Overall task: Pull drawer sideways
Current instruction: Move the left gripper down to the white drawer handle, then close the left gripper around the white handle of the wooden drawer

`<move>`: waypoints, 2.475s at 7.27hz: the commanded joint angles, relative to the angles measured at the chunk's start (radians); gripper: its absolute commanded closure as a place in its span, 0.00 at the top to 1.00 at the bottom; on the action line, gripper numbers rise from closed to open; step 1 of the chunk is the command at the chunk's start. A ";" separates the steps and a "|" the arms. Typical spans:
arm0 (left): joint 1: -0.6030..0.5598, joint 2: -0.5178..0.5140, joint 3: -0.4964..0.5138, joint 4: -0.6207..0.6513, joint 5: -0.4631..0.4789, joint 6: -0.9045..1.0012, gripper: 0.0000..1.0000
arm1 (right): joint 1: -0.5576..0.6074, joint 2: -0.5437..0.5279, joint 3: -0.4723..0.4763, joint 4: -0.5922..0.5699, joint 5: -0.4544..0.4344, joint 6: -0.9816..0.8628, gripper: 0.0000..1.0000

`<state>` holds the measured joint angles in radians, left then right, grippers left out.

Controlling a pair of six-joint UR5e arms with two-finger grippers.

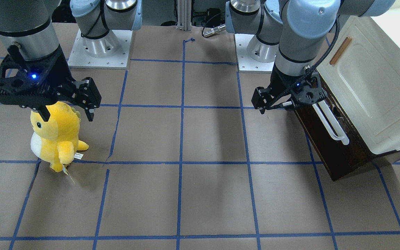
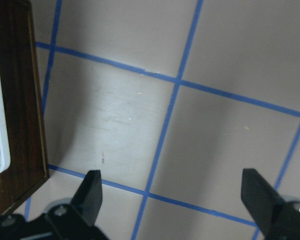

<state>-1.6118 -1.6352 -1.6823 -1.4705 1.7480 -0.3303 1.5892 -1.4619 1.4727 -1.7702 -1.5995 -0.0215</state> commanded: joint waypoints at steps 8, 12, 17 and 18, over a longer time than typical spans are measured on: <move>0.016 -0.222 -0.151 -0.091 0.593 -0.191 1.00 | 0.000 0.000 0.000 0.000 0.000 0.000 1.00; 0.067 -0.270 -0.140 -0.083 0.610 -0.188 1.00 | 0.000 0.000 0.000 0.000 0.001 0.000 1.00; 0.069 -0.304 -0.143 -0.082 0.596 -0.196 0.85 | 0.000 0.000 0.000 0.000 0.000 0.000 1.00; 0.067 -0.304 -0.143 -0.082 0.593 -0.197 0.85 | 0.000 0.000 0.000 0.000 0.000 0.000 1.00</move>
<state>-1.5434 -1.9364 -1.8255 -1.5524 2.3441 -0.5264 1.5892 -1.4619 1.4726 -1.7702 -1.5999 -0.0215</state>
